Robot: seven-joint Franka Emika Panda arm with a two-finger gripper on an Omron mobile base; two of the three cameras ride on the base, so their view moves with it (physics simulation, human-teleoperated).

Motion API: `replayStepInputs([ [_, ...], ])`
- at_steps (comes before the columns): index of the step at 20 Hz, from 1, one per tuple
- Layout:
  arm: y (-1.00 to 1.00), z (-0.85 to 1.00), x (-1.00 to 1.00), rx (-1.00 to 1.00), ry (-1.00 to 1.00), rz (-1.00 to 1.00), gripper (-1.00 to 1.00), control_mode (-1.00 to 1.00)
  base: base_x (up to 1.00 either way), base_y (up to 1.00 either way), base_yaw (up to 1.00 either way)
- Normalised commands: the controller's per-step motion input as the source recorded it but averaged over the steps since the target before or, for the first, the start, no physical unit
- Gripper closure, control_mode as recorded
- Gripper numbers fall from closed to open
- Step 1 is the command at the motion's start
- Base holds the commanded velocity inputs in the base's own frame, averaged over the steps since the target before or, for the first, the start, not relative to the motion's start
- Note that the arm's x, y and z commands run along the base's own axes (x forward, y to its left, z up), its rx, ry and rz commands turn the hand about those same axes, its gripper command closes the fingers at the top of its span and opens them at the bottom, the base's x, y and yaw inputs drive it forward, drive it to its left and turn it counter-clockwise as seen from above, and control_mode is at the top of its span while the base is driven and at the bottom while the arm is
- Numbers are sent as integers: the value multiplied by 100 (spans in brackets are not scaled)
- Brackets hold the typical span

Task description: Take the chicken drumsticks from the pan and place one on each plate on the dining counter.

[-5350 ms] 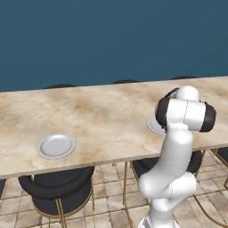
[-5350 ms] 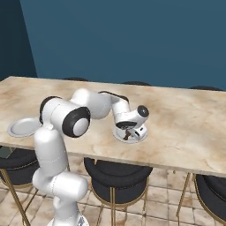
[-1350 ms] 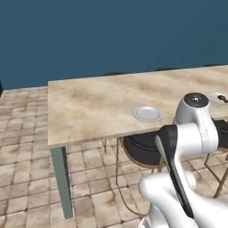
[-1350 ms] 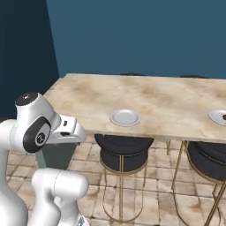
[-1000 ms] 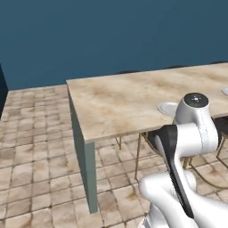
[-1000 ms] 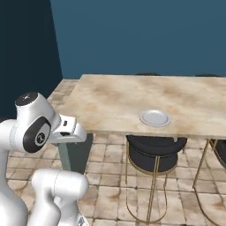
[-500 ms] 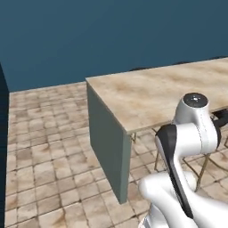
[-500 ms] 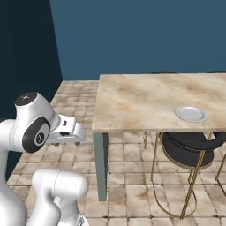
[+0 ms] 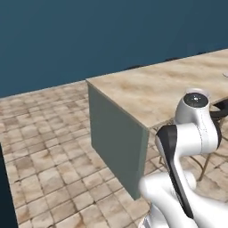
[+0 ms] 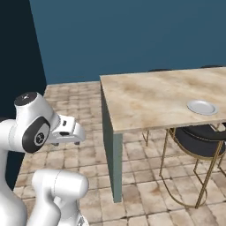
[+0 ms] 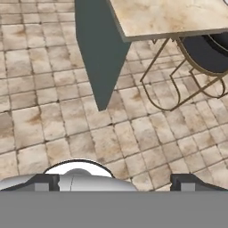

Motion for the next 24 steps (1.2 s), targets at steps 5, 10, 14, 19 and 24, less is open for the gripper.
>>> replayStepInputs([
  [5,0,0,0,0,0,0,-100,100,72,99,-41],
  [10,0,0,0,0,0,0,-100,100,82,100,-44],
  [14,0,0,0,0,0,0,-100,100,76,100,-47],
  [19,0,0,0,0,0,0,-100,100,74,100,-47],
  [24,0,0,0,0,0,0,-100,100,59,100,-45],
])
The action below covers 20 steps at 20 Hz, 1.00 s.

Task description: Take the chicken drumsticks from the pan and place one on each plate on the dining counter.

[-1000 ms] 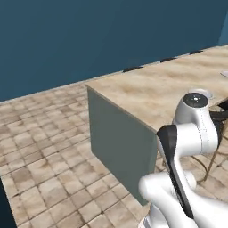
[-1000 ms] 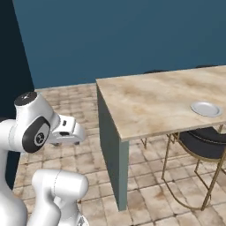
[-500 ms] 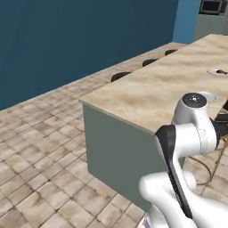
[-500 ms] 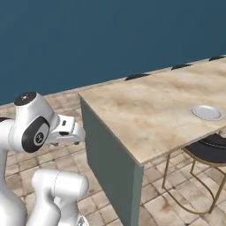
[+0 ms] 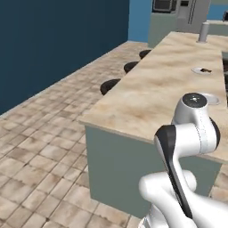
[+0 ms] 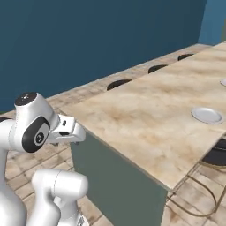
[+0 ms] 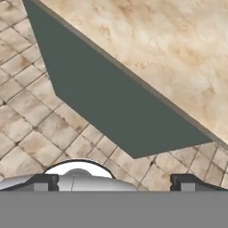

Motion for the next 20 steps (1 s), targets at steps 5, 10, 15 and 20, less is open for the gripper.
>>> replayStepInputs([
  [5,0,0,0,0,0,0,-100,100,46,100,-43],
  [10,0,0,0,0,0,0,-100,100,44,100,-42],
  [15,0,0,0,0,0,0,-100,100,36,100,-41],
  [20,0,0,0,0,0,0,-100,100,25,100,-40],
])
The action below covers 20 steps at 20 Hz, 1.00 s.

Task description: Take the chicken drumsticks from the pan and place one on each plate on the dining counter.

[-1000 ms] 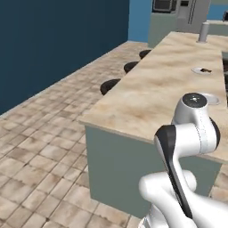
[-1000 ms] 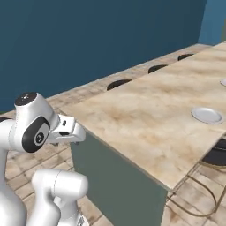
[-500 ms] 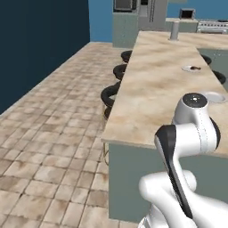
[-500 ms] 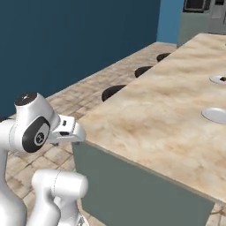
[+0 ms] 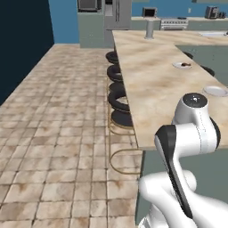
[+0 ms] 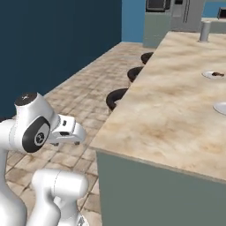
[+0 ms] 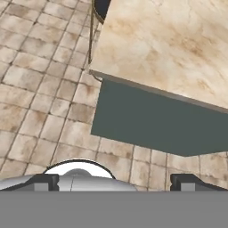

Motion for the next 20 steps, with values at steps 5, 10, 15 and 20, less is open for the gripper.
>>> replayStepInputs([
  [5,0,0,0,0,0,0,-100,100,17,100,-40],
  [10,0,0,0,0,0,0,-100,100,14,100,-40],
  [15,0,0,0,0,0,0,-100,100,13,100,-39],
  [20,0,0,0,0,0,0,-100,100,52,100,-49],
])
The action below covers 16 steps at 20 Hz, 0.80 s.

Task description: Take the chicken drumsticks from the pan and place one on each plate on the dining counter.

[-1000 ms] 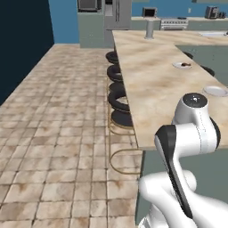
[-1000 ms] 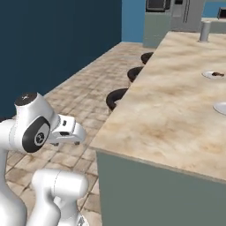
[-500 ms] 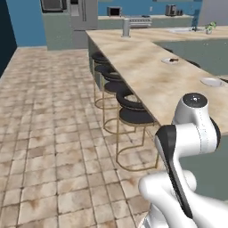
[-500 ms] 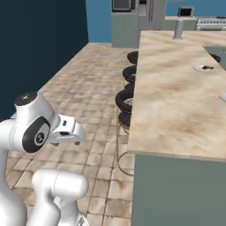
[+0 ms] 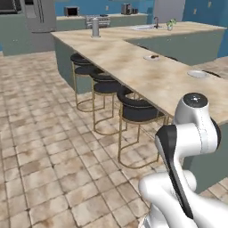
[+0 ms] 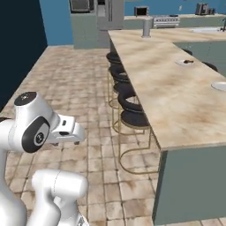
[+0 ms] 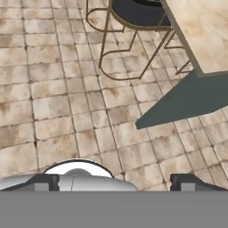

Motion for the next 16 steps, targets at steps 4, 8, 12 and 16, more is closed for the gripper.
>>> replayStepInputs([
  [4,0,0,0,0,0,0,-100,100,96,100,-50],
  [8,0,0,0,0,0,0,-100,100,100,100,-51],
  [12,0,0,0,0,0,0,-100,100,100,100,-48],
  [16,0,0,0,0,0,0,-100,100,94,100,-42],
])
